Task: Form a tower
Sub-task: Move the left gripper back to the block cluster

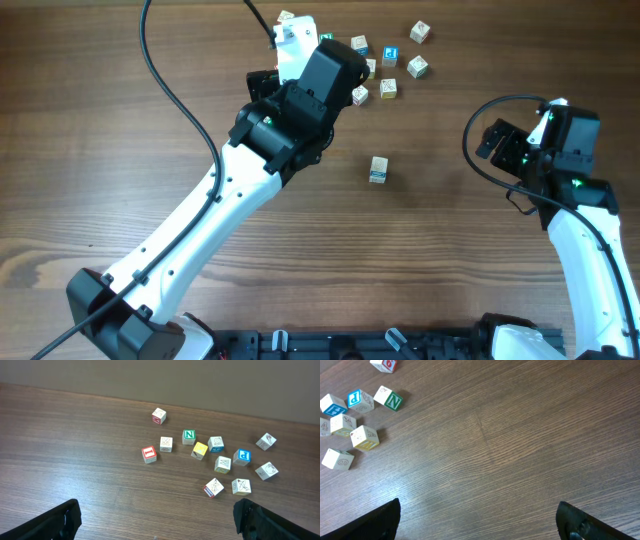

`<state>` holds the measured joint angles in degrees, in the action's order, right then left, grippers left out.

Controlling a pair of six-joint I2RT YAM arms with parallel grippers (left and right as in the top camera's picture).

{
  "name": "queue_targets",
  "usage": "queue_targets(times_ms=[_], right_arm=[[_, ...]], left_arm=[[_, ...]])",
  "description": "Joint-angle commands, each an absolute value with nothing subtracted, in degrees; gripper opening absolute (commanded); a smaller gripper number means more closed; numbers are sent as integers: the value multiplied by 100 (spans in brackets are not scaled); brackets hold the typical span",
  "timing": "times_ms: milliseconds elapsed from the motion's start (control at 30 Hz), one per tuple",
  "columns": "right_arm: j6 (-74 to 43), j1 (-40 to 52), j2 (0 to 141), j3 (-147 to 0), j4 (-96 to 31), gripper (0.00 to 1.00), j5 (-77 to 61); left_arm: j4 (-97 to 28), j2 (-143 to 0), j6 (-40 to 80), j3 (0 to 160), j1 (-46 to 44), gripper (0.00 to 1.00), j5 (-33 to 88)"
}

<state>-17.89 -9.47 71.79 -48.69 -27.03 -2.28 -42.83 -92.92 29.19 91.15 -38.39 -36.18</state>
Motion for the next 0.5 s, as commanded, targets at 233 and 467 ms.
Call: queue_targets(times_ms=[233, 467], right_arm=[[-1804, -945, 7244, -4943, -2703, 100, -108], [-1804, -945, 7244, -4943, -2705, 100, -108]], left_arm=[[-4117, -9161, 2871, 9227, -3682, 100, -3913], [-4307, -9161, 2871, 9227, -3658, 100, -3909]])
